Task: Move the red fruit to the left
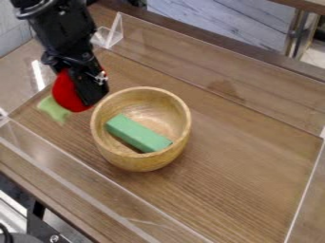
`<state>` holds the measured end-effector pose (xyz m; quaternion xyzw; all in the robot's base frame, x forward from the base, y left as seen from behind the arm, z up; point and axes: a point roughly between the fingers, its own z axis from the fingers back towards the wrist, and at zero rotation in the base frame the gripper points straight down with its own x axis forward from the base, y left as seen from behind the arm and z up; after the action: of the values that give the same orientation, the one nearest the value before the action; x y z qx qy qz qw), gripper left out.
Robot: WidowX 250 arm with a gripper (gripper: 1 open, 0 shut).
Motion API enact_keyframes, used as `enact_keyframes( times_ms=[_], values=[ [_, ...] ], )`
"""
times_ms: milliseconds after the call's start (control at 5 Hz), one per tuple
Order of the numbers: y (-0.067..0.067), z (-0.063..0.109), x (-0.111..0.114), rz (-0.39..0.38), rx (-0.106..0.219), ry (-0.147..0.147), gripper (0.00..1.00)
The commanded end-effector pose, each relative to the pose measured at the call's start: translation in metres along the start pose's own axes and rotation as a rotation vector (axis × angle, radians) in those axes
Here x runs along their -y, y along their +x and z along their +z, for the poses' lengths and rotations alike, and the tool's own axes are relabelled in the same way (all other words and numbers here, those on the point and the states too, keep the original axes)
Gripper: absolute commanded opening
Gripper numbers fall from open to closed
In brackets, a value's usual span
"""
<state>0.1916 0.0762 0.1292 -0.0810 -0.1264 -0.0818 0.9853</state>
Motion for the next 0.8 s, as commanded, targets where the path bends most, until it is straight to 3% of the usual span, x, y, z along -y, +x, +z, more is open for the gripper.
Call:
enact_keyframes(
  times_ms=[0, 600],
  values=[
    [0.004, 0.004, -0.003, 0.008, 0.024, 0.019, 0.00],
    [0.002, -0.010, -0.020, 0.083, 0.024, 0.027, 0.00]
  ],
)
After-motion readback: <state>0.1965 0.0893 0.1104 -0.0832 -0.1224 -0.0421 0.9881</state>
